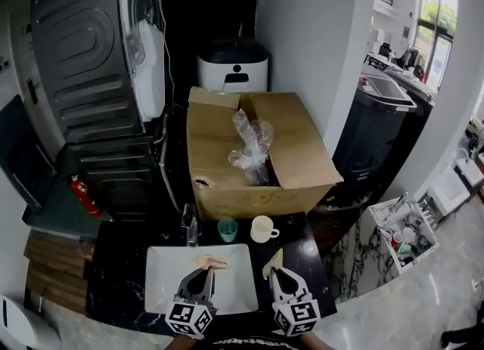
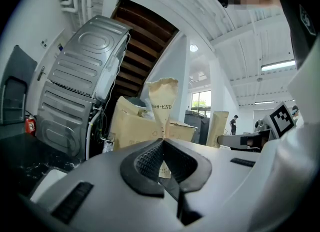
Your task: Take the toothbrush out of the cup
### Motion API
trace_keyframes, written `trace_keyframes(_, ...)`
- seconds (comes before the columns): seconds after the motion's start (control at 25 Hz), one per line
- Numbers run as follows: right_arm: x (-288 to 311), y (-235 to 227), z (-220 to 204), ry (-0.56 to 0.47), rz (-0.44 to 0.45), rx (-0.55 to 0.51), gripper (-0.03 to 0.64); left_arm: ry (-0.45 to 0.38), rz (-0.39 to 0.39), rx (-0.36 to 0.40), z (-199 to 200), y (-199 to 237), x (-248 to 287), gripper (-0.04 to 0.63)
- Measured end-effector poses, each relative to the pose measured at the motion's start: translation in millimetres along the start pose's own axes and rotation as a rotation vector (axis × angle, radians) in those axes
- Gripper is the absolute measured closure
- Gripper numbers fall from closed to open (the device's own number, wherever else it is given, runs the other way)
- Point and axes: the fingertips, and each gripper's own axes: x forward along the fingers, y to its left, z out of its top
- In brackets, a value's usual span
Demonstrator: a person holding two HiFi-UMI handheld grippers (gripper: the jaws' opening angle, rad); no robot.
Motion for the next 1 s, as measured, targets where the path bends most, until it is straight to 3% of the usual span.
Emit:
trace_keyframes(0.2, 2.7, 0.3, 3.3, -0.003, -0.007, -0.003, 0.566, -0.005, 0.055, -0.018, 2.5, 21.2, -8.1, 0.580)
trace_keyframes(1.0, -5.4, -8.7, -1.7, 0.025, -0.033, 0.011, 0.566, 0.000, 0.000, -0.031, -0.8, 6.0, -4.4, 0.580)
